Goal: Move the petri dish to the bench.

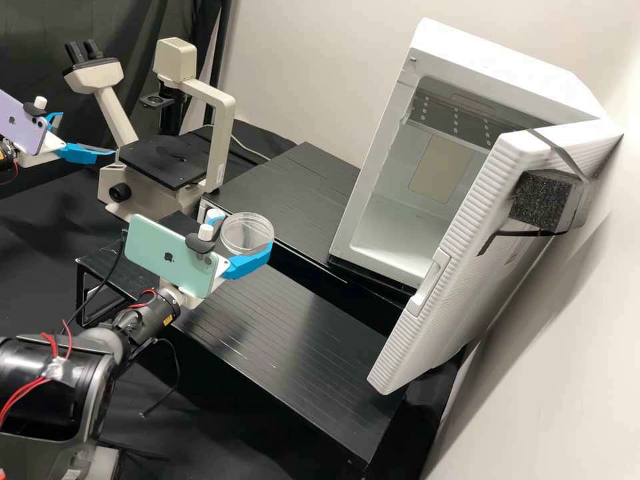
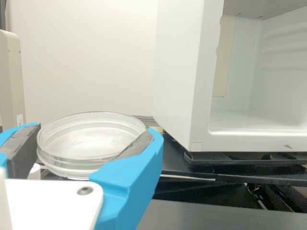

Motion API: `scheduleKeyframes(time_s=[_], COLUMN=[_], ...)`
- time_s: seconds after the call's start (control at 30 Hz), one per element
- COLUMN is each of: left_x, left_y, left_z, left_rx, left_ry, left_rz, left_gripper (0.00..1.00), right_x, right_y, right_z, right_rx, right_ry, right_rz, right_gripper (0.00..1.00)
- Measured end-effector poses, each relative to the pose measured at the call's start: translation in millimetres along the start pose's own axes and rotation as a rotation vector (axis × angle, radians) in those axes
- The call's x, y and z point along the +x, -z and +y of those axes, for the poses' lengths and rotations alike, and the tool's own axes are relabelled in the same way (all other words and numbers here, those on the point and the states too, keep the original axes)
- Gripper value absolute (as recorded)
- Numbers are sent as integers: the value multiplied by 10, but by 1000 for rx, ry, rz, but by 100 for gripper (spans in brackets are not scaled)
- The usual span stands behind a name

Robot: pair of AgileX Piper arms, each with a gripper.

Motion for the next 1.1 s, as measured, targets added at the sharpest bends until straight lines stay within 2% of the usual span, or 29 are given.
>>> scheduleKeyframes(time_s=[0.3, 0.53, 0.73, 0.87, 1.1], left_x=[0, 0, 0, 0, 0], left_y=[0, 0, 0, 0, 0], left_z=[0, 0, 0, 0, 0], left_rx=[0, 0, 0, 0, 0], left_ry=[0, 0, 0, 0, 0], left_rz=[0, 0, 0, 0, 0], left_gripper=[100, 100, 100, 100, 100], right_x=[-17, -165, -350, -370, -365], right_y=[-43, -124, -272, -326, -346], right_z=[-38, -96, -158, -155, -141], right_rx=[-14, -34, -58, -49, -50], right_ry=[13, 63, 113, 112, 103], right_rz=[-13, -35, -92, -133, -147], right_gripper=[0, 0, 0, 0, 0])
